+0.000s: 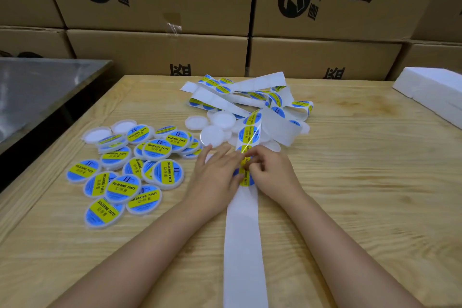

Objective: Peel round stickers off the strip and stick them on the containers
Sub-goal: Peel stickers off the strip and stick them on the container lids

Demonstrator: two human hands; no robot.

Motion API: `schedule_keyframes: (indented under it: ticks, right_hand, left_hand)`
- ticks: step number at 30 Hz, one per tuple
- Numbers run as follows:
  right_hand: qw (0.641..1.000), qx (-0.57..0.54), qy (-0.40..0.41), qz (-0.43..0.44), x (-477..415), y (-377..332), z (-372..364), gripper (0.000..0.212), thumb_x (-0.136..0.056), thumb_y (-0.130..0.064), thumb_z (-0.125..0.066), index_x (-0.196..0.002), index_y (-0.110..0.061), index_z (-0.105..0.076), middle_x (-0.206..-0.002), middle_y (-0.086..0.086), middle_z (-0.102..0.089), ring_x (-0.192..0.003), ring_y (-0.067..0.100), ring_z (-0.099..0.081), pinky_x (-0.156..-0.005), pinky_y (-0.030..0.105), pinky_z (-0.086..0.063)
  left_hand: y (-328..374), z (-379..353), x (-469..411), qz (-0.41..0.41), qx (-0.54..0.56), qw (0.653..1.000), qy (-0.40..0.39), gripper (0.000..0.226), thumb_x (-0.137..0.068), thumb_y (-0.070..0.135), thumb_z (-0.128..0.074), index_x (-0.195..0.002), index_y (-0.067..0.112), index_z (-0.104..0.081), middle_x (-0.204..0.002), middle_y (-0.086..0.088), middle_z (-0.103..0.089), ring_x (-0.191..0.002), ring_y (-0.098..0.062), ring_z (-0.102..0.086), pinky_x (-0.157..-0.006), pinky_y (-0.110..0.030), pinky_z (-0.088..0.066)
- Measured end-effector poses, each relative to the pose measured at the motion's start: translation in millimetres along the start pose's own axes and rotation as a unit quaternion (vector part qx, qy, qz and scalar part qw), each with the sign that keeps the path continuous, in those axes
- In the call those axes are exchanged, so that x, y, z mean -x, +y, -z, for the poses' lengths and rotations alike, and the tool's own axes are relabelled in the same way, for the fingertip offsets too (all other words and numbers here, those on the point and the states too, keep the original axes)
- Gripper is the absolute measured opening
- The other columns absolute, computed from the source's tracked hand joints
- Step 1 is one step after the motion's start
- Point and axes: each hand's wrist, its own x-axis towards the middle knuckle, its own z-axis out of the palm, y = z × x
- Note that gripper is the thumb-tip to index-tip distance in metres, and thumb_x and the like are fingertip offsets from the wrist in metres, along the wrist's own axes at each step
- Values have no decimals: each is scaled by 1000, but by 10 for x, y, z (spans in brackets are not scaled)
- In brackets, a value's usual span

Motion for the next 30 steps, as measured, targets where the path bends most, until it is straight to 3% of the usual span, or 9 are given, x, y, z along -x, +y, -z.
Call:
schedule_keyframes:
  ticks: [4, 9, 12, 15, 17, 20, 24, 27, 30]
  right_hand:
    - [998, -43, 38, -25, -27, 40, 4, 32, -78, -1, -47, -93, -19, -67, -72, 0, -71, -68, 14, -62, -70, 31, -50]
    - [996, -78, 40, -27, -26, 35, -11, 31, -85, -3, -46, -105, -16, -66, -84, -7, -68, -75, 1, -58, -68, 8, -41]
    - [997, -70, 25, -32, -25, 52, -22, 24, -93, -16, -45, -99, -13, -68, -85, 3, -69, -81, 16, -61, -74, 23, -46]
    - [997, -76, 14, -12, -16, 44, -37, 39, -99, -31, -40, -89, -3, -66, -78, 12, -68, -80, 26, -62, -78, 41, -48]
    - [997, -73, 11, -9, -20, 46, -37, 47, -100, -37, -36, -85, -6, -69, -77, 11, -69, -80, 24, -63, -78, 41, -49]
    - [999, -50, -3, -4, -26, 43, -36, 53, -100, -40, -33, -77, -12, -71, -74, 7, -69, -77, 21, -63, -75, 40, -48]
    - [996, -81, 14, -17, -26, 36, -26, 61, -98, -45, -30, -74, -5, -69, -75, 7, -69, -79, 22, -63, -78, 41, -48]
    - [994, -111, 19, -11, -10, 15, -6, 69, -92, -56, -27, -78, -1, -66, -78, 9, -69, -81, 23, -63, -79, 41, -48]
    - [995, -99, 17, -11, -16, 17, 4, 71, -91, -63, -28, -76, -3, -63, -76, 11, -67, -78, 22, -61, -76, 37, -45]
  left_hand:
    - [-9, -23, -21, -10, 44, 996, -80, 57, -92, 25, -46, -145, 26, -25, -138, 12, -48, -130, -3, -38, -115, -30, 7]
    - [30, 3, -34, -10, 62, 994, -87, 60, -90, 23, -50, -144, 25, -24, -123, 12, -60, -120, -7, -48, -116, -30, -3]
    - [71, 37, -47, -4, 59, 996, -68, 54, -87, 23, -54, -137, 30, -36, -103, 10, -63, -106, -11, -53, -114, -27, -8]
    - [102, 34, -45, -3, 54, 998, -42, 46, -87, 19, -55, -131, 29, -46, -106, 8, -63, -106, -12, -53, -111, -26, -8]
    - [113, 28, -35, 2, 54, 998, -29, 40, -87, 18, -55, -127, 26, -51, -91, 10, -63, -98, -13, -57, -113, -25, -5]
    - [104, 25, -20, 8, 77, 997, -9, 28, -86, 17, -58, -114, 19, -59, -61, 16, -43, -80, -16, -60, -116, -30, -9]
    - [65, 52, -21, 36, 179, 980, 84, 7, -78, 12, -67, -85, 13, -68, -74, 6, -65, -80, -15, -61, -99, -37, -38]
    - [40, 107, -26, 90, 273, 946, 149, 13, -75, 3, -69, -77, 16, -67, -75, 11, -61, -77, -1, -56, -78, -13, -41]
    - [29, 142, -18, 137, 324, 920, 174, 22, -79, 3, -68, -75, 25, -64, -73, 14, -62, -76, 2, -56, -72, -5, -37]
